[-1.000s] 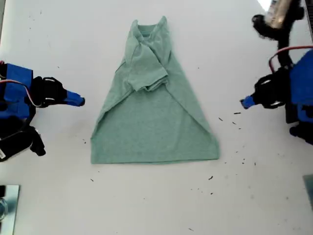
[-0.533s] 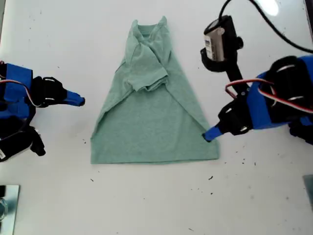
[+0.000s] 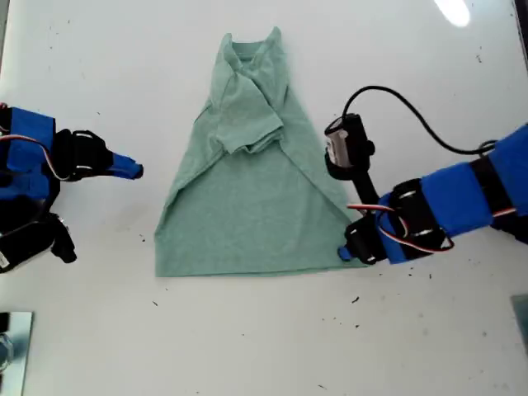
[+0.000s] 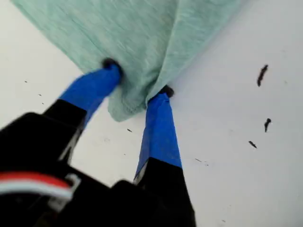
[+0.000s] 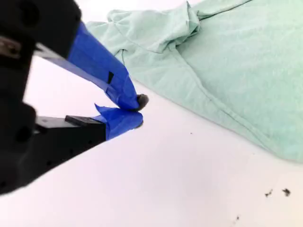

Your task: Fold t shirt

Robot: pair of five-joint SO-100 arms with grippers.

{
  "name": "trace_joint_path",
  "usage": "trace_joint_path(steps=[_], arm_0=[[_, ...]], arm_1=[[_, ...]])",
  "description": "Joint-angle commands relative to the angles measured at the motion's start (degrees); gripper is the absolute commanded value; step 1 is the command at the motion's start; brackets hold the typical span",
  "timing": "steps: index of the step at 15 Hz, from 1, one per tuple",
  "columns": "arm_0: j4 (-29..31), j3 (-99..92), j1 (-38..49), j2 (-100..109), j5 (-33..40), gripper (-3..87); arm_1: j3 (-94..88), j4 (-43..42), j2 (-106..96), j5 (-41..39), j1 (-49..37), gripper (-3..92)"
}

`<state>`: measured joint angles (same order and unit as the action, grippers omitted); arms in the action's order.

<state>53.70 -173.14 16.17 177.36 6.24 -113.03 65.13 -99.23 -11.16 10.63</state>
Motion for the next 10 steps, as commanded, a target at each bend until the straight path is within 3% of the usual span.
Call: trace_joint_path(steps=[1,4,8,10], arm_0=[[-0.5,0.5,-1.1,0.8,0.9,-0.3],[-0.3,0.5,-1.7,1.5,0.6,-0.3],[-0.2,0.5,-1.8,1.8,0.6,-0.3],[-0.1,0.5,-1.8,1.8,0.6,-0.3]], arm_1=[[-4.7,-5.7,3.3,1.7,0.6,-1.2],[-6.0,0.2,-5.4,0.4,0.4,-1.5],[4.3,20.6,-19.3,-4.6,-1.1,-1.5],[10.4,22.3,-18.0,-7.6,-1.8,-1.5]])
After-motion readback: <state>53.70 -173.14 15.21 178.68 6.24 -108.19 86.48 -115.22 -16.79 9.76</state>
